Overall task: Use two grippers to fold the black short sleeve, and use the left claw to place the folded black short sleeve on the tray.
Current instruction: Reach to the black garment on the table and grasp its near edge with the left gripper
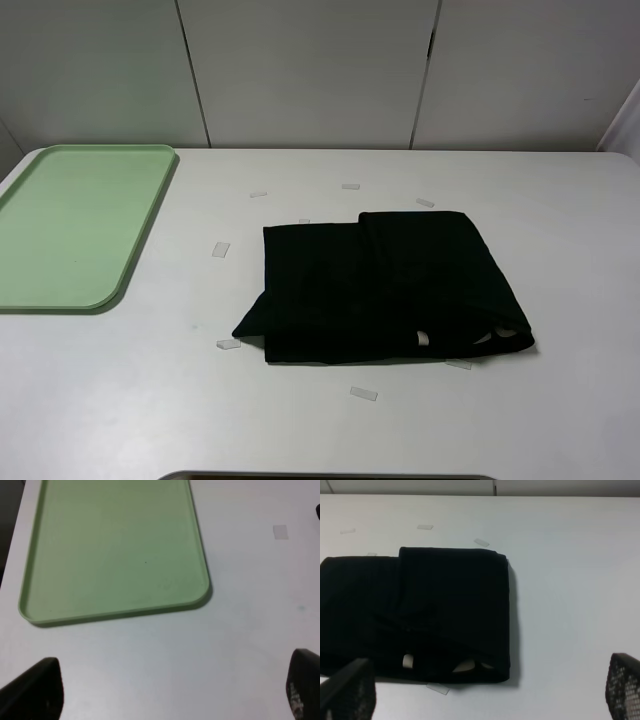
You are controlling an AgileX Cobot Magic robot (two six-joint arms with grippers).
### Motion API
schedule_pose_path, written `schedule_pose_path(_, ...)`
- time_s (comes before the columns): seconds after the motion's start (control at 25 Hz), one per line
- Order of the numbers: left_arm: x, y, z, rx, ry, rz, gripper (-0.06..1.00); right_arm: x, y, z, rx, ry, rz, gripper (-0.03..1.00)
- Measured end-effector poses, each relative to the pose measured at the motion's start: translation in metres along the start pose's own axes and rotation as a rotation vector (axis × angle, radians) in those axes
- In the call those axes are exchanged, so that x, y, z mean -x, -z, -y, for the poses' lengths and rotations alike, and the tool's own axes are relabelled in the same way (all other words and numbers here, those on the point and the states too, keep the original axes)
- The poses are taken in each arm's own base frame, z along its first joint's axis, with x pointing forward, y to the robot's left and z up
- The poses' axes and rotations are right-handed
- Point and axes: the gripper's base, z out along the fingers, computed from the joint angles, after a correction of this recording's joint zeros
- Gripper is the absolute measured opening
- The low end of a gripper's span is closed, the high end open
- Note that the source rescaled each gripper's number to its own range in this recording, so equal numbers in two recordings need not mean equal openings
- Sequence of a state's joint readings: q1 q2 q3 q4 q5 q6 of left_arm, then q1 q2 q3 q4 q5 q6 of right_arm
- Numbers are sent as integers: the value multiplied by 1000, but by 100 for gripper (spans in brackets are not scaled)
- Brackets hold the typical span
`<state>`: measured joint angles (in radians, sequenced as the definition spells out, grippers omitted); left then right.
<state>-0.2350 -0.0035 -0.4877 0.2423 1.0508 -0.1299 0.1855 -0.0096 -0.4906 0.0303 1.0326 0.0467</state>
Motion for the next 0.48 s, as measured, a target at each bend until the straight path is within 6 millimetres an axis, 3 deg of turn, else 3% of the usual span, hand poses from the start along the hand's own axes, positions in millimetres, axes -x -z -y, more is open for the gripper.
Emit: schedule_pose_path(0.48, 0, 0, 0, 0, 0, 1, 87, 0, 0, 0, 0, 0, 0, 100)
